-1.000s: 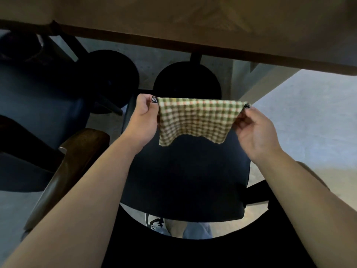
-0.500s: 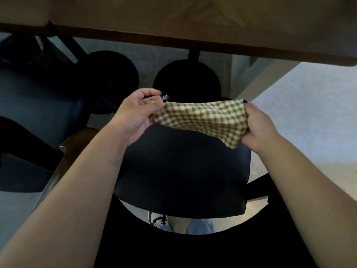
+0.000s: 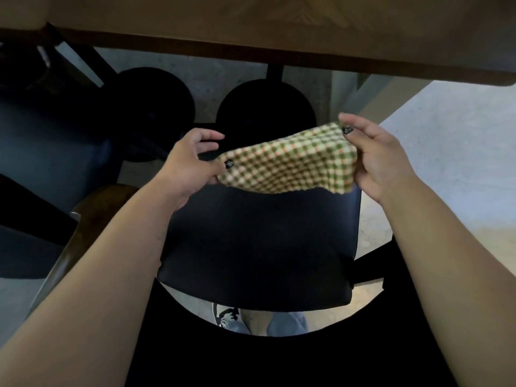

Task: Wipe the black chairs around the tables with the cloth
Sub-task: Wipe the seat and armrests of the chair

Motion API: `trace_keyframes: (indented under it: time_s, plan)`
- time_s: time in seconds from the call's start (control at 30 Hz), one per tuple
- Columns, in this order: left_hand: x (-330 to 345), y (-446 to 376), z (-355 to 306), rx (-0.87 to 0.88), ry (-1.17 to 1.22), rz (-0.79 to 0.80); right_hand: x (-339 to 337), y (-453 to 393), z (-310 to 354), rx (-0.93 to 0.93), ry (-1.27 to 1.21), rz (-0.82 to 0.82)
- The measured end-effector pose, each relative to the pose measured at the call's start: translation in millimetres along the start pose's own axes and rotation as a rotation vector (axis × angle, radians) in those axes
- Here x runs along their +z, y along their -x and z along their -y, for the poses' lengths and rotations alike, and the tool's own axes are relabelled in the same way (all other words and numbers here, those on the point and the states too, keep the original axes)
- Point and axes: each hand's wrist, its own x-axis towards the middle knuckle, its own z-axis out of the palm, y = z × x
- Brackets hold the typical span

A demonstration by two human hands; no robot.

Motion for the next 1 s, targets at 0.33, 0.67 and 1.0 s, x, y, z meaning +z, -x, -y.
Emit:
trace_keyframes:
  time_s: [0.33, 0.67, 1.0]
  plan:
    - [-11.8, -2.3, -6.1, 0.026, -0.028, 0.041, -2.7, -0.4, -7.7, -0.163, 0.736, -0.032]
    - [-6.5, -7.4, -0.9, 0.140, -0.306, -0.168, 1.7, -0.6, -12.5, -0.339, 1.076, -0.170]
    - [27.8, 0.3, -0.8, -0.009, 0.075, 0.172, 40.1, 23.2, -22.3, -0.187, 0.515, 0.008]
